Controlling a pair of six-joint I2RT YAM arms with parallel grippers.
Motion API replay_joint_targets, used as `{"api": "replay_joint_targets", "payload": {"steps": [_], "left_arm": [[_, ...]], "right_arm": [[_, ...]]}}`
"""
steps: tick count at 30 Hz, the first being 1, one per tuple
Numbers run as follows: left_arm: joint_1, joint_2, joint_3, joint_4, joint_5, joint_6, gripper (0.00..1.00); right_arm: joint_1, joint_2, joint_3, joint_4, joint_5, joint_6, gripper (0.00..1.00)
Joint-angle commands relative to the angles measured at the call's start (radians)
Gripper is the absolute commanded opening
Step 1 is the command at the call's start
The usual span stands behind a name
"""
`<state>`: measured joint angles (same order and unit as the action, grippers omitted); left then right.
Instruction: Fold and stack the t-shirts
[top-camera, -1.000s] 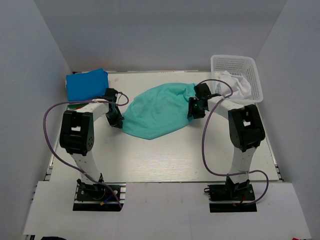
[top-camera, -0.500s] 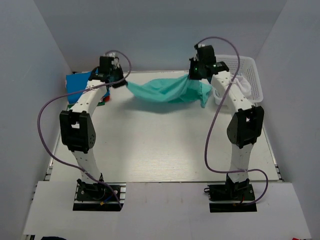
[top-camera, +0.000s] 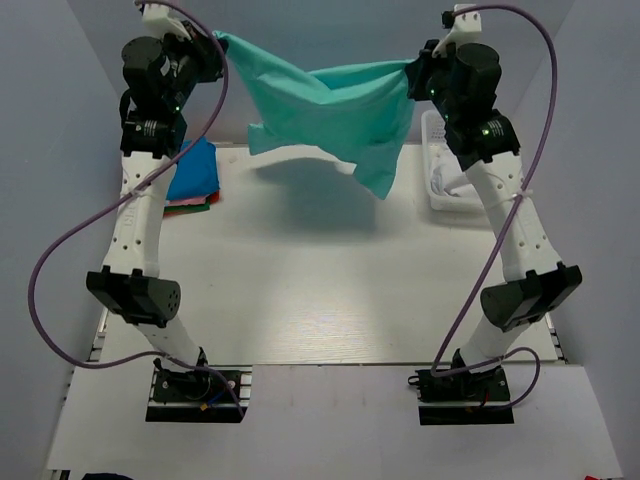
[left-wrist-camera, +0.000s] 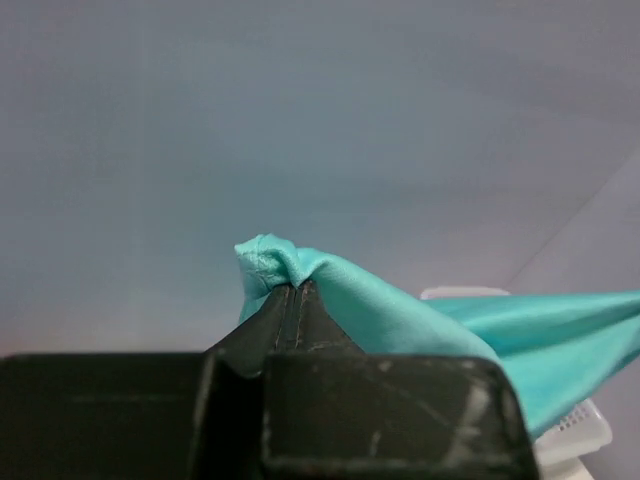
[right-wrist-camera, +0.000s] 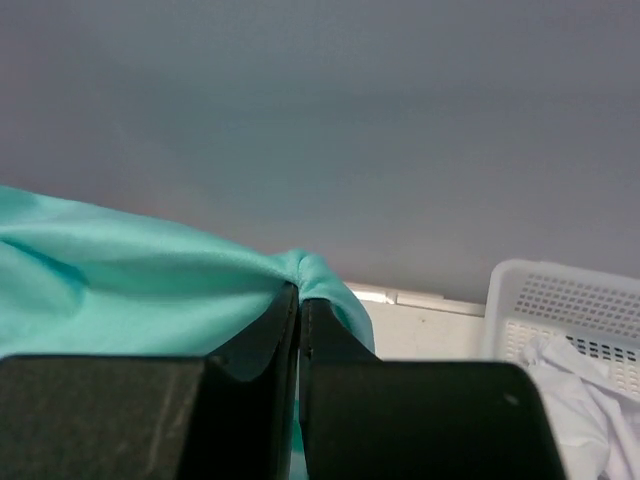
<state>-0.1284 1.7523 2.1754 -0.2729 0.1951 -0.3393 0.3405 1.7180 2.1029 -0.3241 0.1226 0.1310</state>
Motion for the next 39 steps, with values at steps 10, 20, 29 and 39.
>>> {"api": "replay_joint_targets", "payload": {"steps": [10, 20, 29, 39], "left_arm": [[-0.007, -0.459, -0.817, -0.581, -0.302, -0.210, 0.00], [0.004, -0.405, -0.789, -0.916, -0.565, -0.445, 1.00], [-0.014, -0.307, -0.873, -0.663, -0.346, -0.350, 1.00], [-0.014, -0.247, -1.117, -0.527, -0.054, -0.311, 1.00]], "right_arm": [[0.032, -0.291, -0.829, -0.419, -0.496, 0.045, 0.00], [0.058, -0.285, -0.962, -0.455, -0.447, -0.018, 0.90], [0.040, -0.058, -0.648, -0.265, -0.279, 0.128, 0.90], [0.048, 0.443, -0.197, -0.283, -0.252, 0.116, 0.90]]}}
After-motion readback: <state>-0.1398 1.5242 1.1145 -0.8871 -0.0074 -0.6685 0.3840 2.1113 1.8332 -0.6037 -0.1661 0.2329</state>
